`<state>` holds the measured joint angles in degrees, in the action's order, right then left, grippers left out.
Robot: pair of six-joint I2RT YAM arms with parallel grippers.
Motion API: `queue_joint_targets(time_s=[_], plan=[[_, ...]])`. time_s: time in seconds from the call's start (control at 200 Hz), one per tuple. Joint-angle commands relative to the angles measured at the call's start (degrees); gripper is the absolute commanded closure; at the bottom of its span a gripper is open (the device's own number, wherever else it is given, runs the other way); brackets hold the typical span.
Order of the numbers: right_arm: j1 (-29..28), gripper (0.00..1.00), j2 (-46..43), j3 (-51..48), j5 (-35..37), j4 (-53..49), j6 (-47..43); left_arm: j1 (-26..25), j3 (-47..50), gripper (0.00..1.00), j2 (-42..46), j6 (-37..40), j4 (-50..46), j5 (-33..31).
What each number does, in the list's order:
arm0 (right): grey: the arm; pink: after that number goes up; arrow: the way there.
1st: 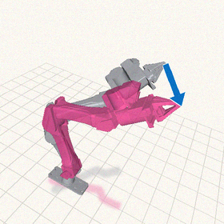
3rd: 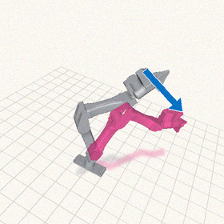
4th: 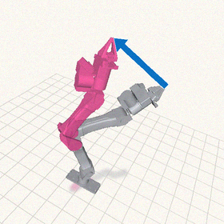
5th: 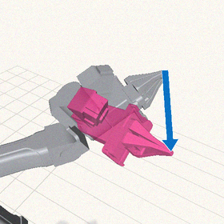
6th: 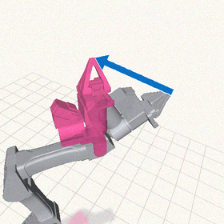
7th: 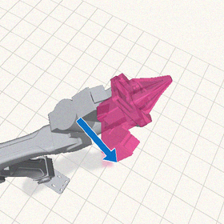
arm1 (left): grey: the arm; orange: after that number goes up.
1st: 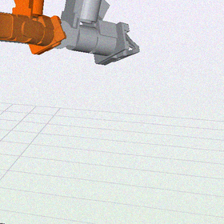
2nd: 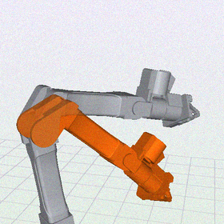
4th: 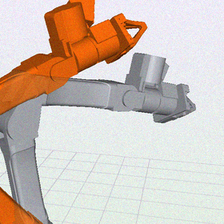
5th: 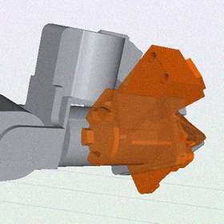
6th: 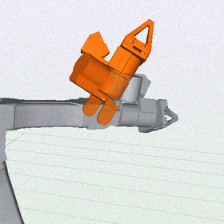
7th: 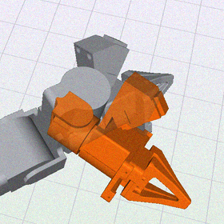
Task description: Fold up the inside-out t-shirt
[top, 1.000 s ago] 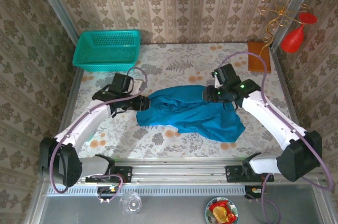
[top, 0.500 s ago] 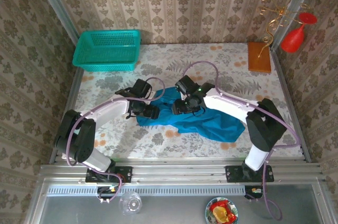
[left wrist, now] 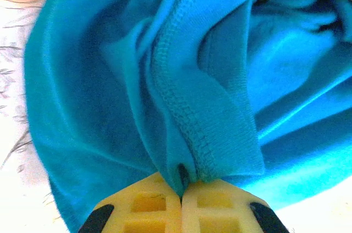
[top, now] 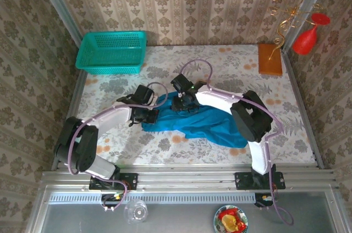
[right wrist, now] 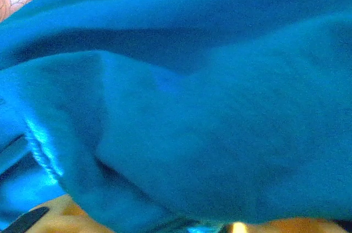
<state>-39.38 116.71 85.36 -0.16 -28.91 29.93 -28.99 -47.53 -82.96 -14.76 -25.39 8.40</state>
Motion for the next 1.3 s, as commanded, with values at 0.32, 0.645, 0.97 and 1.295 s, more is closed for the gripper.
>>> queue_joint_targets(time_s=[0.32,0.645,0.97,1.295], plan=[[4.13,0.99,-15.25,5.54,5.48,-9.04,-4.44,7.77,-2.51,1.00,18.19,-0.49,-2.65,6.65],[13.47,1.00,-32.09,17.12,5.56,-15.82,-9.35,11.59,-19.18,1.00,22.28,2.19,-2.49,15.08],[14.59,1.00,-46.03,27.96,12.96,-14.04,-14.00,11.59,-41.77,1.00,15.73,-5.28,11.16,39.61],[14.59,1.00,-55.43,21.76,11.68,-9.15,-14.04,11.42,-50.68,1.00,15.12,-8.40,18.84,37.41]])
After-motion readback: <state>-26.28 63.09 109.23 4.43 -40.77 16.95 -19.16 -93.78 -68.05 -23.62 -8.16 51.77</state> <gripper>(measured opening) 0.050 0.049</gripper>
